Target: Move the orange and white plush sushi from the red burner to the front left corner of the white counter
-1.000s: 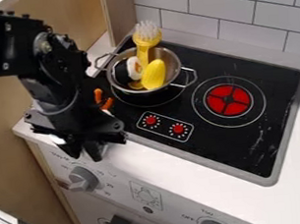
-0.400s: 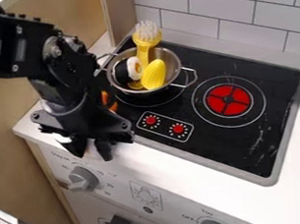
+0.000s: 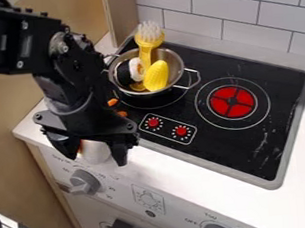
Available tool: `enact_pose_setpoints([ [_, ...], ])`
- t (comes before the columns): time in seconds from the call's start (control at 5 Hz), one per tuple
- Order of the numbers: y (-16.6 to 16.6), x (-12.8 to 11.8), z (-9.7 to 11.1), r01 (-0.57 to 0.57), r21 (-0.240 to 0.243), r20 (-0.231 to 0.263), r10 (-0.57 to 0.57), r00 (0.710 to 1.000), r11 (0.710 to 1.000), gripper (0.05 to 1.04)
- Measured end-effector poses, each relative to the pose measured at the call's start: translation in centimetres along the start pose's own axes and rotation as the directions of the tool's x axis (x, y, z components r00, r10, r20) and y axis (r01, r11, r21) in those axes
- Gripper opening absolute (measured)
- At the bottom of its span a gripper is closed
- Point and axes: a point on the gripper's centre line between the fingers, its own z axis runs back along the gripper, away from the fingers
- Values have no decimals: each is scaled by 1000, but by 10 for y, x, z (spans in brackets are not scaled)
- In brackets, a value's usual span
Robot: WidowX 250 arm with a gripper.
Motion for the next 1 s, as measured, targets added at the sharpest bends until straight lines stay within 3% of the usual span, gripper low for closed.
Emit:
enact_pose_setpoints([
  [0.4,-7,4,17,-3,27,-18,4,1000,1000,999],
  [0.6,-13,9,38,-19,7,-42,20,999,1000,999],
  [1.0,-41,20,77,-61,16,-84,62,995,998,999],
])
